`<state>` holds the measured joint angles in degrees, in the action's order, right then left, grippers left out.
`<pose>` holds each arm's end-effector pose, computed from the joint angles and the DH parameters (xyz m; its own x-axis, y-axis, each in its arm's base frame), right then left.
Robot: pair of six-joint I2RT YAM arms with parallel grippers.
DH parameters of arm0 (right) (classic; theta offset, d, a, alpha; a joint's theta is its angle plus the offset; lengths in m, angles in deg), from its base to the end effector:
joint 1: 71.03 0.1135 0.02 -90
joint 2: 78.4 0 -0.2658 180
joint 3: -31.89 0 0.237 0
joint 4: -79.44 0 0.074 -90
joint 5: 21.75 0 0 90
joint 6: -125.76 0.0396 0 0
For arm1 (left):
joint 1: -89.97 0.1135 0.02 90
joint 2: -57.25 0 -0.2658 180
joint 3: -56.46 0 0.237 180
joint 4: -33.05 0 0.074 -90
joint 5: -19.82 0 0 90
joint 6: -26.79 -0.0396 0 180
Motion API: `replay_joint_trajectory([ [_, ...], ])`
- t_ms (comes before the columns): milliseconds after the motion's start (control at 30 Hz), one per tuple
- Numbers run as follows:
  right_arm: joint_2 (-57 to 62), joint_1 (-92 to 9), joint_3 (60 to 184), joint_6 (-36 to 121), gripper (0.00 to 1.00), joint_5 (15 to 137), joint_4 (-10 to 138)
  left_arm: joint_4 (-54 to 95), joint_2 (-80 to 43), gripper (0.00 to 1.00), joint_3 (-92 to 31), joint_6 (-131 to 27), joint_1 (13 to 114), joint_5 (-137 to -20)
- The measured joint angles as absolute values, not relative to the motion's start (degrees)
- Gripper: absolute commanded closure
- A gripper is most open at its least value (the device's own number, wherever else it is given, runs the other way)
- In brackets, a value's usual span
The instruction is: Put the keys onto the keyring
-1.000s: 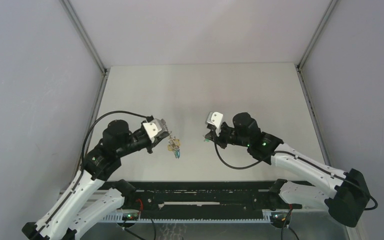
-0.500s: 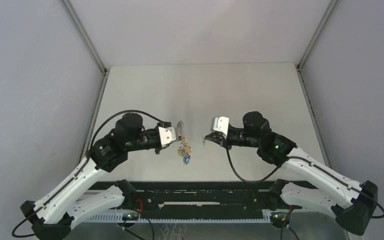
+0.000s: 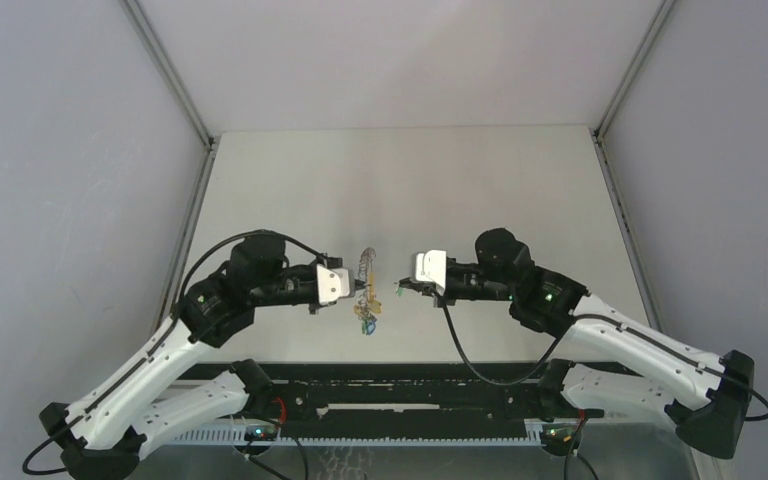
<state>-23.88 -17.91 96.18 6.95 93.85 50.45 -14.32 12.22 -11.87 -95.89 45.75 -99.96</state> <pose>0.1081 0.1726 0.3340 0.2925 -0.3343 -0.8959 -0.9418 0.0614 -0.3304 0.0929 -0.1178 0.3511 0.2563 0.4045 -0.8779 0.9409 0.1038 0.3225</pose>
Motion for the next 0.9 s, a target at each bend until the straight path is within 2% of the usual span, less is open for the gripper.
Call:
replay_joint_trajectory([
  [467, -19.62, -11.81, 100.11, 2.2, 1.0, 91.05, 49.97, -14.06, 13.14, 1.0, -8.55, -95.96, 43.04, -98.63],
  [900, -17.78, -8.27, 100.84, -0.75, 1.0, 85.22, 47.39, -13.93, 14.69, 1.0, -6.72, -97.51, 39.3, -92.16],
])
